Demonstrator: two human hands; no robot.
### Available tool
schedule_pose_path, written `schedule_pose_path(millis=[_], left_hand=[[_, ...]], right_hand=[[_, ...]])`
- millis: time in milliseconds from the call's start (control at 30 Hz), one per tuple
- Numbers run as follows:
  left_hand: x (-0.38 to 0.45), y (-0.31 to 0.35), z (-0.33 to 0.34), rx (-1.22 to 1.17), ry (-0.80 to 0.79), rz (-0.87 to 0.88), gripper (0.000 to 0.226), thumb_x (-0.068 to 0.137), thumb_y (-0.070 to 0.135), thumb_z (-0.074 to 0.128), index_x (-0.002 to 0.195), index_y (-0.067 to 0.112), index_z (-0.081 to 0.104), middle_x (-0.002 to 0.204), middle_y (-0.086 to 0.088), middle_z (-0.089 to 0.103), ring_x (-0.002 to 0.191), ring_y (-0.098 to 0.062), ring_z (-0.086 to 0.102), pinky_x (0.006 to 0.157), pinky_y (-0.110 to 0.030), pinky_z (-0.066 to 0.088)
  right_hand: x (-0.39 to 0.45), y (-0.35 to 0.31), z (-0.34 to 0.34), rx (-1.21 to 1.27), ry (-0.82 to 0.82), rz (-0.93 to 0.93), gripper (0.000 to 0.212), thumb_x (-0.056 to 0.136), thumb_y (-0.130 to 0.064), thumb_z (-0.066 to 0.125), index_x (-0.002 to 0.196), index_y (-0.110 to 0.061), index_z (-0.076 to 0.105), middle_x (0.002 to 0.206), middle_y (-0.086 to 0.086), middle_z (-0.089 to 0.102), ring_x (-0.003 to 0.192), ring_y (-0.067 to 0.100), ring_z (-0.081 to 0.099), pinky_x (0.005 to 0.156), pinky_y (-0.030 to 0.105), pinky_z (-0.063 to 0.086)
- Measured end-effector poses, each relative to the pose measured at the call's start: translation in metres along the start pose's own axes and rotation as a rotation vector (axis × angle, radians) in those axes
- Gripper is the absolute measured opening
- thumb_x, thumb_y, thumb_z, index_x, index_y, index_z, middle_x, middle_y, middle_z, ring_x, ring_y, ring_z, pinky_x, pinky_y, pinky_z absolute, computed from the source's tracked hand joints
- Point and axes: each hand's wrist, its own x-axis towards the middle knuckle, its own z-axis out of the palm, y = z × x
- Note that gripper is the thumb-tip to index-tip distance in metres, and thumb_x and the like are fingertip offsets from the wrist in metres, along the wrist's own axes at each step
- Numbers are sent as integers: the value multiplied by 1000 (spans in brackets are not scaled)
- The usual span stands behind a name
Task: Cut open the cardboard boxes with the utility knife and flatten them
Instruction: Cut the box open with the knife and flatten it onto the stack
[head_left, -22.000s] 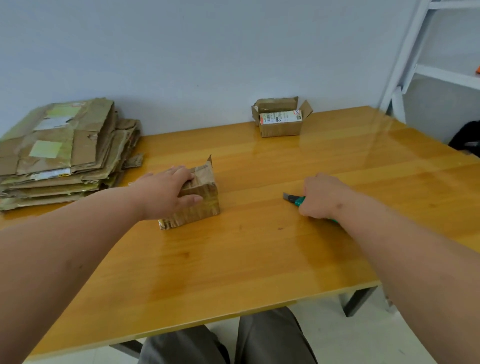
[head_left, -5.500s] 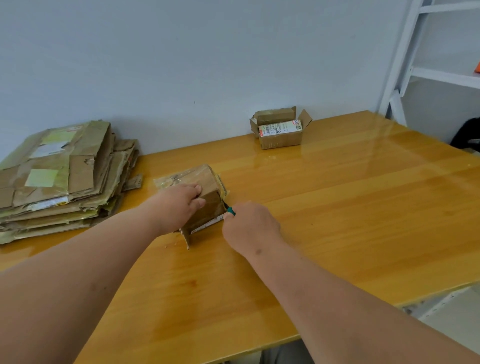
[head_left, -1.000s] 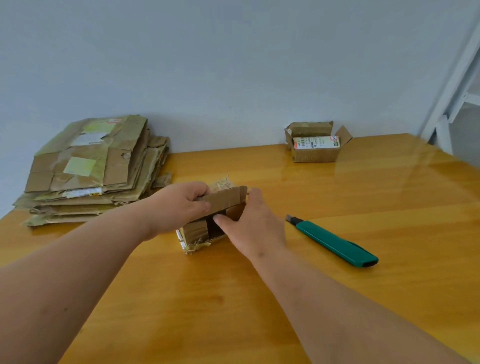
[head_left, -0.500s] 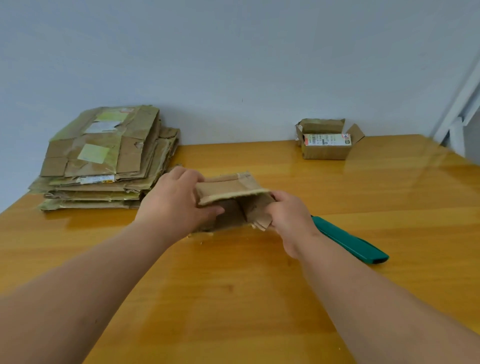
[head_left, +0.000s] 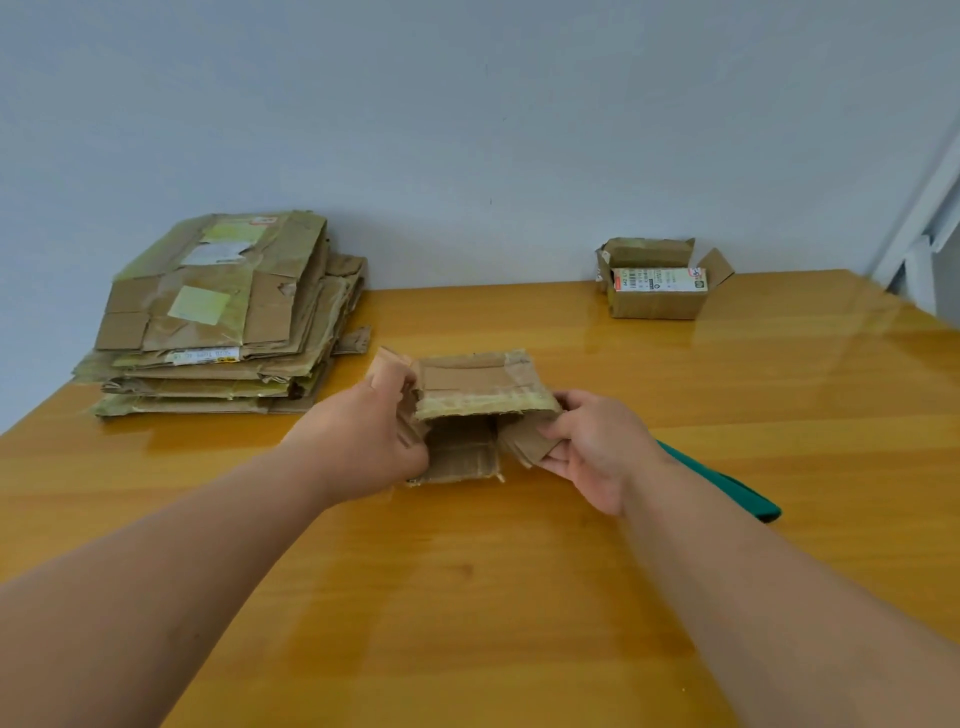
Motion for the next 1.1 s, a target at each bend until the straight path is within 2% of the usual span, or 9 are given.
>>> schedule_pose_path(millis=[100,200,333,500,567,700,867,1000,1100], left_hand=[[-5,-7,-2,24,-159,51,68,80,36,61,140,43,30,122,8,60,89,-5,58,71,-25,53],[-7,-10,-3,23,-187,58,61,91,25,51,144,49,32,132,10,55,85,-3,53,68,-18,42],[-7,-10,-7,49,-222,81,58,95,20,43,144,50,34,145,14,44,115,-10,51,90,-24,44],[-6,-4,-12,204,-274,163,55,96,22,41,144,48,36,149,24,36,127,-8,45,99,-25,40],[-6,2,-12,245,-291,190,55,95,23,41,144,47,37,149,24,35,128,-9,44,100,-27,41],[-7,6,-11,292,-345,200,50,94,33,42,143,44,41,148,24,34,125,-8,45,101,-31,41],[0,10,-2,277,-342,125,59,92,69,23,120,38,64,135,19,44,115,-8,44,104,-44,31],[7,15,20,184,-220,96,41,98,56,34,116,33,64,155,8,25,144,-20,13,114,-50,23],[9,15,35,104,-230,70,22,95,51,46,98,30,52,159,5,17,146,-21,15,116,-45,22]], right_hand=[[0,-2,-5,-27,15,33,50,92,17,42,135,-8,49,117,15,66,104,30,67,82,41,55],[-3,-4,-10,17,-1,67,51,90,22,38,131,-6,51,116,18,65,104,33,66,78,41,55],[-10,-6,-17,101,-13,141,51,82,27,29,111,-4,57,111,23,65,98,38,67,63,44,59],[-16,-12,-25,167,86,148,22,92,-1,40,110,-1,53,102,27,68,78,37,73,52,39,58],[-19,-11,-22,-22,81,125,13,95,-7,56,105,-1,57,91,22,72,71,30,74,54,36,59],[-18,-4,-11,-372,132,102,33,89,0,66,119,-6,51,104,14,66,86,28,69,61,36,59],[-16,-3,2,-1546,306,-165,43,86,-26,53,129,-26,45,115,1,48,88,22,55,76,38,47],[-11,11,0,-1551,97,-408,62,92,-23,45,152,-28,27,161,2,16,144,29,23,115,46,25],[-8,29,-3,-1665,-84,-387,55,105,-33,23,158,-25,8,166,-4,-6,151,16,-6,123,41,4]])
